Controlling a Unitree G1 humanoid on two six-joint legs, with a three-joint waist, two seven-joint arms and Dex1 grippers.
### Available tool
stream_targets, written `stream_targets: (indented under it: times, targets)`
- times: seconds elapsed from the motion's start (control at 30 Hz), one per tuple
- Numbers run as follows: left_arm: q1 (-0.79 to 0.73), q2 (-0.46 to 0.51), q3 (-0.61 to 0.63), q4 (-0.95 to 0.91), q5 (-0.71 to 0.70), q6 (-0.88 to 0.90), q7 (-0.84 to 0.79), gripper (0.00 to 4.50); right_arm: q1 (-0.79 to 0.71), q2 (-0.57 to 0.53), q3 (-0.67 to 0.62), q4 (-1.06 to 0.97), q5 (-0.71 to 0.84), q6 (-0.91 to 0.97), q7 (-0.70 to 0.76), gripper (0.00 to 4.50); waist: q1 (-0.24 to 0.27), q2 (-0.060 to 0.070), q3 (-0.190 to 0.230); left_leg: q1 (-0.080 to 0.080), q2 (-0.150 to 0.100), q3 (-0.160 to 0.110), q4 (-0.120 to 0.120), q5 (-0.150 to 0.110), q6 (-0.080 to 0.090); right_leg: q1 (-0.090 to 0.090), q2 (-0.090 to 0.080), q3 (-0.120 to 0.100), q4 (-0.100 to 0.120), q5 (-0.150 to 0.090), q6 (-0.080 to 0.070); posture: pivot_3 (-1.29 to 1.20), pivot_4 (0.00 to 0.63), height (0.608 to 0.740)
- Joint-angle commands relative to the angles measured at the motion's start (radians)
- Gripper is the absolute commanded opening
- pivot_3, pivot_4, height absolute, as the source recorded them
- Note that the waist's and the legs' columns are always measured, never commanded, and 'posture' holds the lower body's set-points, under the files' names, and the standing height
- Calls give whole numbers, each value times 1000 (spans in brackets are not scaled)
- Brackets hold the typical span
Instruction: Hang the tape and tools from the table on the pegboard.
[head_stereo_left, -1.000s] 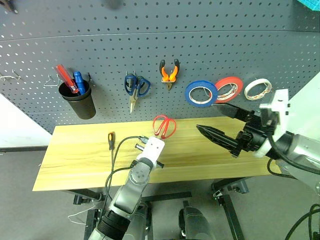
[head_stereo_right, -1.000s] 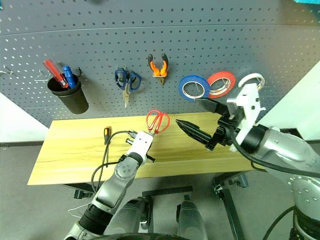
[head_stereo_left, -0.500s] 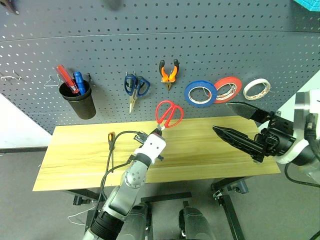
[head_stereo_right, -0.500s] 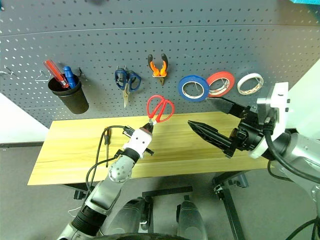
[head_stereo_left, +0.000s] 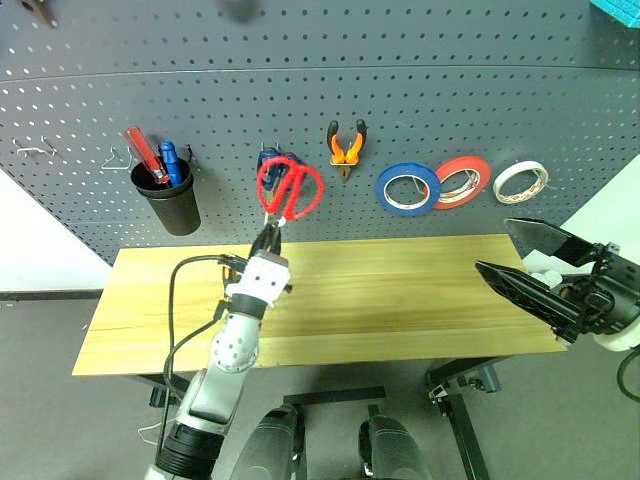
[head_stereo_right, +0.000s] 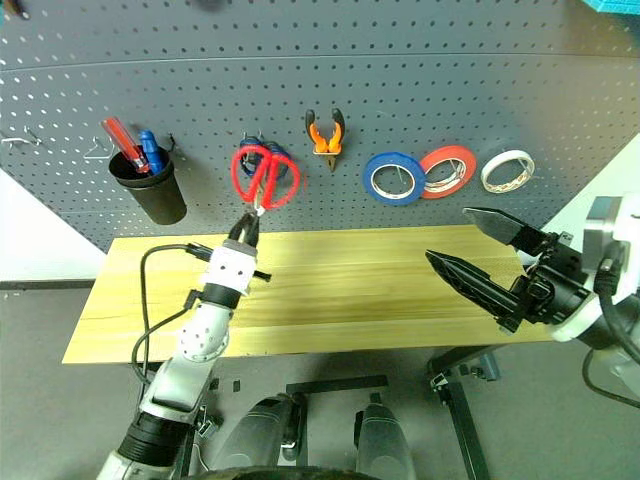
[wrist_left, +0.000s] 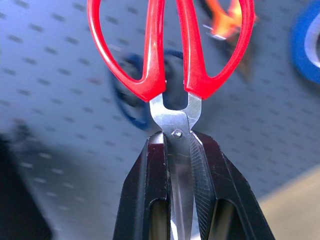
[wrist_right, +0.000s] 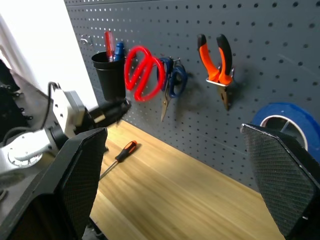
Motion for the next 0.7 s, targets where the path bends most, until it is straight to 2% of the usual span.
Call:
stream_targets:
  times: [0.03,0.37,0.7]
  targets:
    - [-17,-3,20,-31,20,-53,22,258,0,-2,-22,-3,-12,-32,9,4500,0,0,0,0,0,0,0,0,0,0,0,0,0,0,0,-86,148,740]
    - [-55,10,78,28,36,-107,64,258,19,16,-105,20,46,-71,17,4500,0,0,0,1,0,0,0,0,0,1,0,0,0,0,1,-86,156,740]
    - [-117,8,106,133,30,-152,90,258,41,11,-104,11,46,-83,7,4500,0,0,0,1,0,0,1,0,0,1,0,0,0,1,1,-97,157,740]
